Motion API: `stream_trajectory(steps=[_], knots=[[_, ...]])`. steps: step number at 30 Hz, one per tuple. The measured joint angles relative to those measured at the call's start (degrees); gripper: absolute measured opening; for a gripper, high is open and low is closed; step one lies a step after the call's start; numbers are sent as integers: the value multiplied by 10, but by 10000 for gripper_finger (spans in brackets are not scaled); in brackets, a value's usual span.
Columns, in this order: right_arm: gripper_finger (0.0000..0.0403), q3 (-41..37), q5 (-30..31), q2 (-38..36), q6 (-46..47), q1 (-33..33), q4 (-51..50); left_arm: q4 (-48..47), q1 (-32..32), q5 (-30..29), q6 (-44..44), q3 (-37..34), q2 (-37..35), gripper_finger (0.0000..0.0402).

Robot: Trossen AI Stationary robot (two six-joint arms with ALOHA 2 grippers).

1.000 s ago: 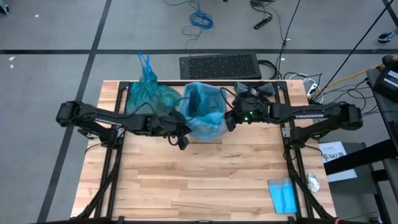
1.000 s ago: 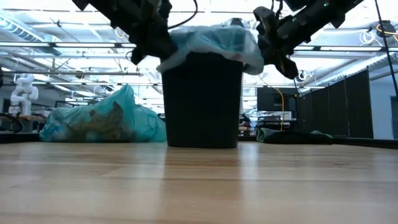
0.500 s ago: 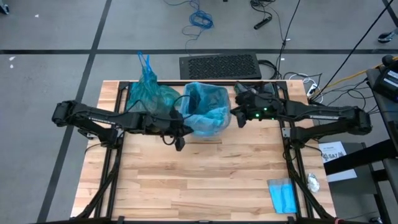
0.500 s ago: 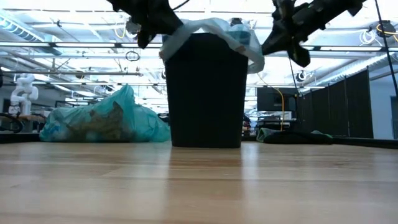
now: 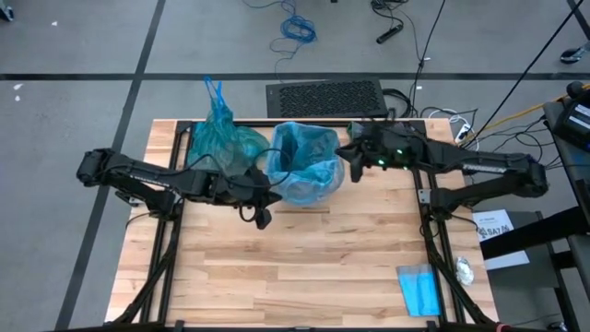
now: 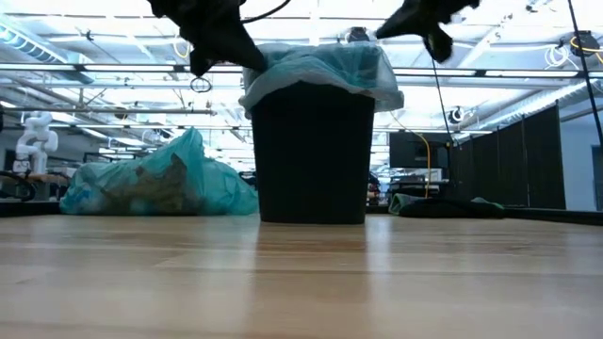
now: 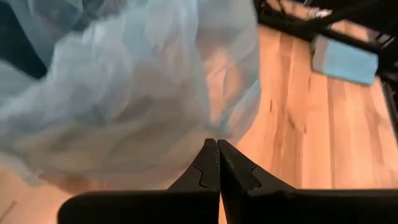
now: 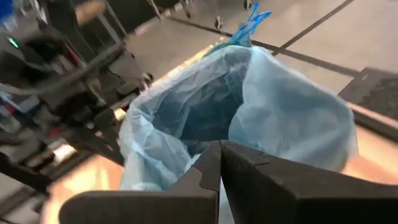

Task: Place trash/remove bag and relplace
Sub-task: Put the new blue trash bag in the black trash bin

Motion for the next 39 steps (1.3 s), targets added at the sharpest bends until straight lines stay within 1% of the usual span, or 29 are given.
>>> stream_trajectory(steps=[5,8,11,14,18,22,27,29,31,36,39], knots=[[0,134,-9,108,-80,-13,-94,1,-2,-31,-1,0,1,1],[0,202,-51,177,-117,-24,-130,4,-2,-65,4,0,7,1],[0,259,-86,241,-139,-34,-157,21,3,-68,15,0,17,1],[0,294,-109,296,-155,-42,-174,47,2,-67,15,0,27,1],[0,318,-138,343,-151,-50,-172,75,-10,-66,15,0,28,1],[0,325,-162,379,-116,-62,-169,93,-18,-64,16,0,28,1],[0,327,-196,408,-89,-71,-169,162,-20,-64,45,0,42,1],[0,327,-198,419,-88,-72,-175,186,-17,-58,55,0,52,1],[0,327,-198,427,-90,-73,-187,199,-15,-38,55,0,57,1],[0,327,-195,450,-117,-75,-242,201,-22,-1,56,0,52,1],[0,327,-194,458,-124,-75,-250,198,-33,14,56,0,41,1]])
